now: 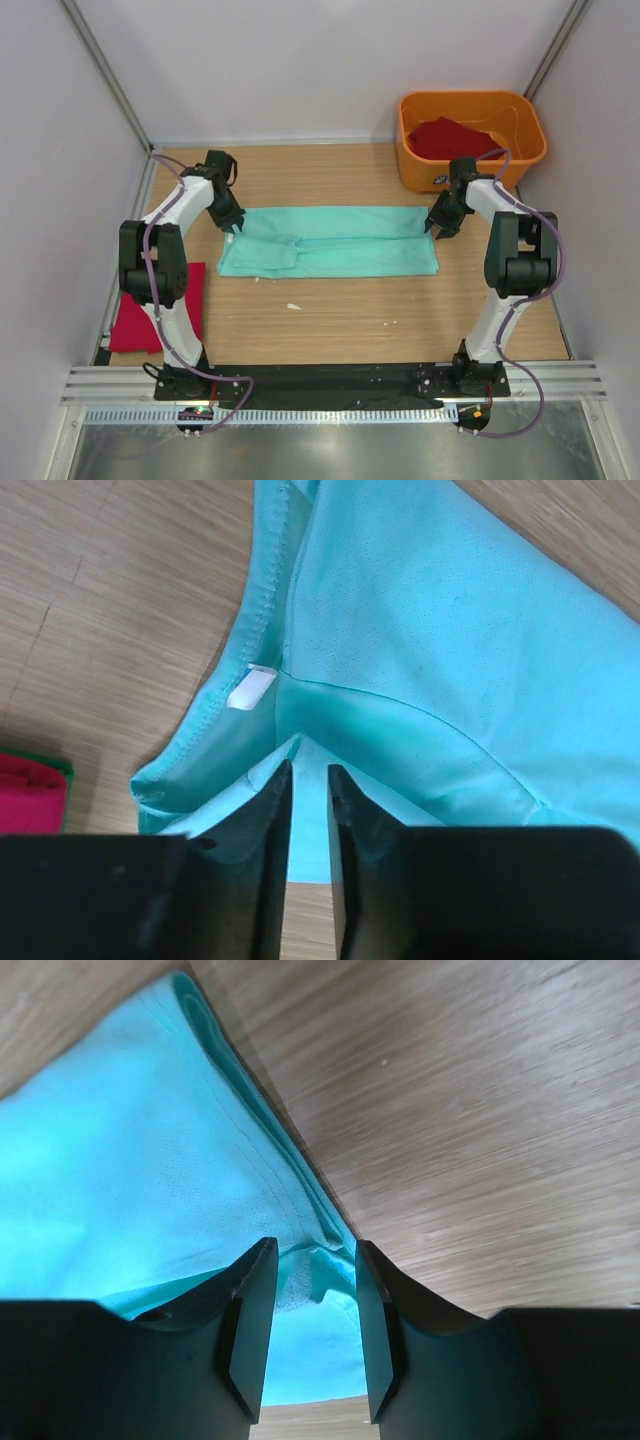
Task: Fold and stack the t-shirts
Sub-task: Fold the tshirt
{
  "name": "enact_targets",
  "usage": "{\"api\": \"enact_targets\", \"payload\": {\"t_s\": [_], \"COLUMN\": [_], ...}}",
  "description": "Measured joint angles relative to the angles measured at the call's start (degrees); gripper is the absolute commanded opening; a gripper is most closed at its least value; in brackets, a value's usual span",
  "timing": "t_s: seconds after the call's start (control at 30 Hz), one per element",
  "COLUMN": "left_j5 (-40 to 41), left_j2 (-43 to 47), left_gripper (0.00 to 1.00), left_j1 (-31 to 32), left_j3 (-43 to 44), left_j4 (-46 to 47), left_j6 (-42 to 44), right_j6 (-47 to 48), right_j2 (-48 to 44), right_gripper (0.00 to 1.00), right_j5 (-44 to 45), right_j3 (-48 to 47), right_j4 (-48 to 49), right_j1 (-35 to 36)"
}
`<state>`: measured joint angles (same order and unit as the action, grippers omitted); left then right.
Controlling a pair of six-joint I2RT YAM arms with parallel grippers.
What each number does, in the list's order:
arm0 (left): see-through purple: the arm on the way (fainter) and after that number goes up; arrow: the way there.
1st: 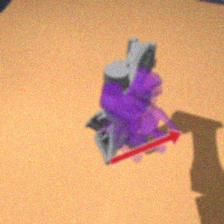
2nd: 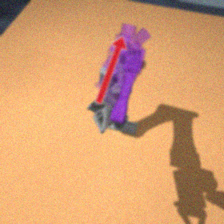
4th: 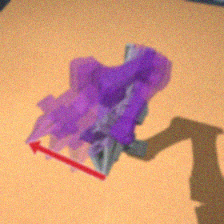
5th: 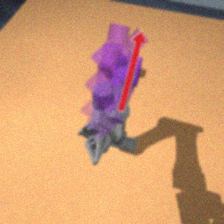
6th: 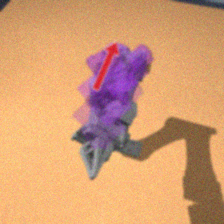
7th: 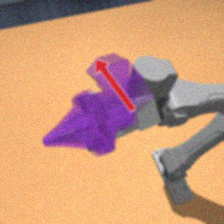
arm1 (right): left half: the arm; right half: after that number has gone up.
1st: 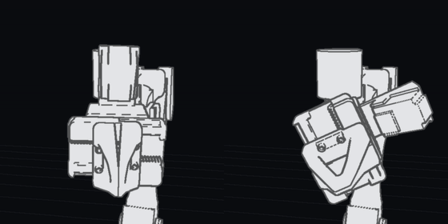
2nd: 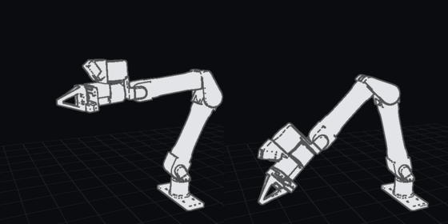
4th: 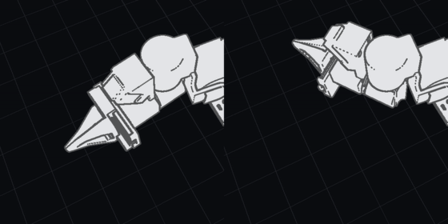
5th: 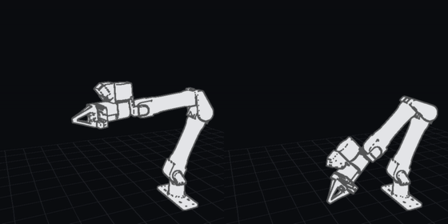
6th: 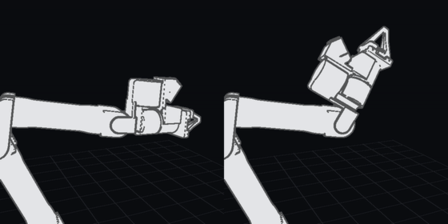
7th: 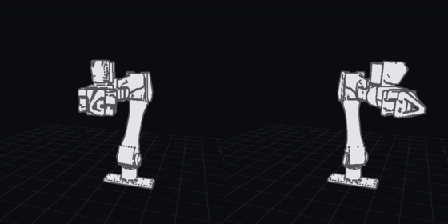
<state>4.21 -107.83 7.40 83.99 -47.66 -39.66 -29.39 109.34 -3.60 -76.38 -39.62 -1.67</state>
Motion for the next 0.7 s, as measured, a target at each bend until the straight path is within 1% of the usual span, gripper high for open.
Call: {"api": "enact_targets", "payload": {"t_s": [0.03,0.13,0.2,0.33,0.4,0.47,0.53,0.63,0.7], "left_j5": [0.13,0.55,0.72,-1.01,-3.56,-6.73,-8.9,-11.47,-12.66], "left_j2": [-0.04,1.84,4.68,12.63,16.06,18.14,18.4,16.06,14.36], "left_gripper": [0.32,0.44,0.45,0.42,0.4,0.35,0.26,0.28,0.28], "left_j1": [-0.07,-0.28,-0.31,-0.31,-0.24,0.55,2.34,6.97,9.44], "left_j3": [0.04,-0.31,-1.05,-3.63,-5.49,-7.85,-9.9,-11.08,-11.06], "left_j4": [0.04,-0.48,-0.66,-0.5,0.5,2.19,3.56,4.76,5.66], "left_j6": [0.13,0.79,1.07,1.18,1.18,1.14,1.03,1.05,1.03], "right_j6": [0.85,2.8,3.78,4.68,4.9,4.87,4.76,4.46,4.13], "right_j2": [-0.26,-3.3,-6.73,-13.62,-14.86,-14.67,-13.79,-11.98,-10.99], "right_gripper": [0.44,0.46,0.47,0.47,0.47,0.45,0.42,0.41,0.4], "right_j5": [0.79,2.71,3.23,1.42,-0.33,-2.58,-4.61,-7.13,-8.59], "right_j3": [-0.87,-0.9,0.2,3.91,5.62,7.52,9.01,9.57,9.64], "right_j4": [-0.37,-1.31,-1.55,-1.14,-0.59,0.63,0.92,1.49,2.27], "right_j1": [0.0,0.13,0.33,0.92,1.25,1.55,2.43,4.22,5.64]}}
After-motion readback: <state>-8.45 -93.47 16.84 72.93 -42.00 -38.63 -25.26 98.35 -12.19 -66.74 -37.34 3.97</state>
